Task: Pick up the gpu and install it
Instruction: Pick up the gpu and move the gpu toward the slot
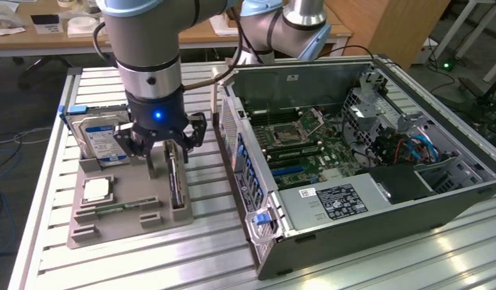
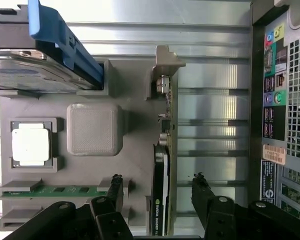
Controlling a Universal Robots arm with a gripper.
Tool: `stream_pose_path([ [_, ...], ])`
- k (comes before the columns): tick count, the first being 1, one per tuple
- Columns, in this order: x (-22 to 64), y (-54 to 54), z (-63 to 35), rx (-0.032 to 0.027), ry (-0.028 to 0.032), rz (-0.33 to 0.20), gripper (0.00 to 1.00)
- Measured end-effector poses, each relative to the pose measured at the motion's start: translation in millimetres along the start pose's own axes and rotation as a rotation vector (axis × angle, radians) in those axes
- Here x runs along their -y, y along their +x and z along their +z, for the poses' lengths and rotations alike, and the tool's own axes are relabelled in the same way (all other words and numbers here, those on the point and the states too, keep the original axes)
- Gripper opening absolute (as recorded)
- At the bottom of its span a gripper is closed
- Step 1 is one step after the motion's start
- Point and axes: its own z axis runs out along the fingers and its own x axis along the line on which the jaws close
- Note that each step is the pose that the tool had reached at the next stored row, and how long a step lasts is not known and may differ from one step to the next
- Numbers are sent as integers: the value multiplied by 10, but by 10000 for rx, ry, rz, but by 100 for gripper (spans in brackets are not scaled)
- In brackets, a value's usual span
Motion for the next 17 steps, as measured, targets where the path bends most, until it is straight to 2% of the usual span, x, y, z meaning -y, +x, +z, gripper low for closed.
stream_pose_path([
  [4, 8, -7, 58, -1, 22, 1, 66],
  [17, 37, -24, 283, 0, 22, 1, 66],
])
